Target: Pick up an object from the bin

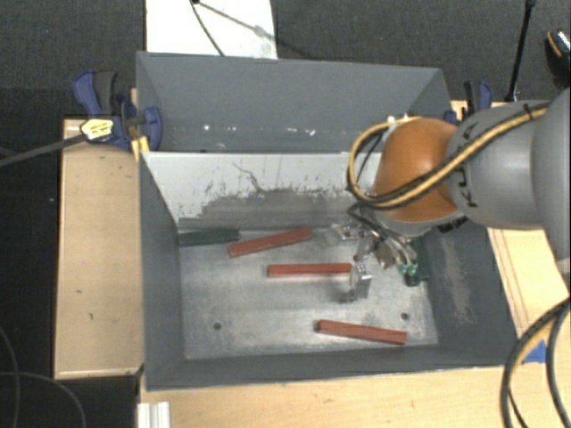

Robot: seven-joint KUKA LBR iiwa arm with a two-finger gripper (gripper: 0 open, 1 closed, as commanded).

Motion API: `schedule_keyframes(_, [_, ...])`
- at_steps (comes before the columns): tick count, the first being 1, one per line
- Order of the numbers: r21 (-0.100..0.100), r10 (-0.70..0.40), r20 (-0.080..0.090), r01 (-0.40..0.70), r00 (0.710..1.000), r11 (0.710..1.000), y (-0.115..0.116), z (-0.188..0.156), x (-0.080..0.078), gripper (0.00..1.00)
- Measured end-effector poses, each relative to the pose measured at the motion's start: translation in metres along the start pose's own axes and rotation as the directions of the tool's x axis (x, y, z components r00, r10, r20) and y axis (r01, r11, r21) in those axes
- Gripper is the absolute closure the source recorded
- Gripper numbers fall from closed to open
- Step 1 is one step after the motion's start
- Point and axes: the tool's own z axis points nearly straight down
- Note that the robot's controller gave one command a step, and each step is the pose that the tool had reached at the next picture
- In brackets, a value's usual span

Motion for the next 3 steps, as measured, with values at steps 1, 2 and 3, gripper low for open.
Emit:
schedule_keyframes(1, [0.000,-0.002,0.000,0.002,1.000,1.000,0.000,0.000,0.000,1.00])
schedule_keyframes(2, [-0.001,0.167,0.007,-0.167,0.986,0.986,0.007,-0.126,0.000,1.00])
schedule_keyframes(3, [0.002,-0.091,0.007,0.091,0.996,0.996,-0.003,-0.228,0.006,1.00])
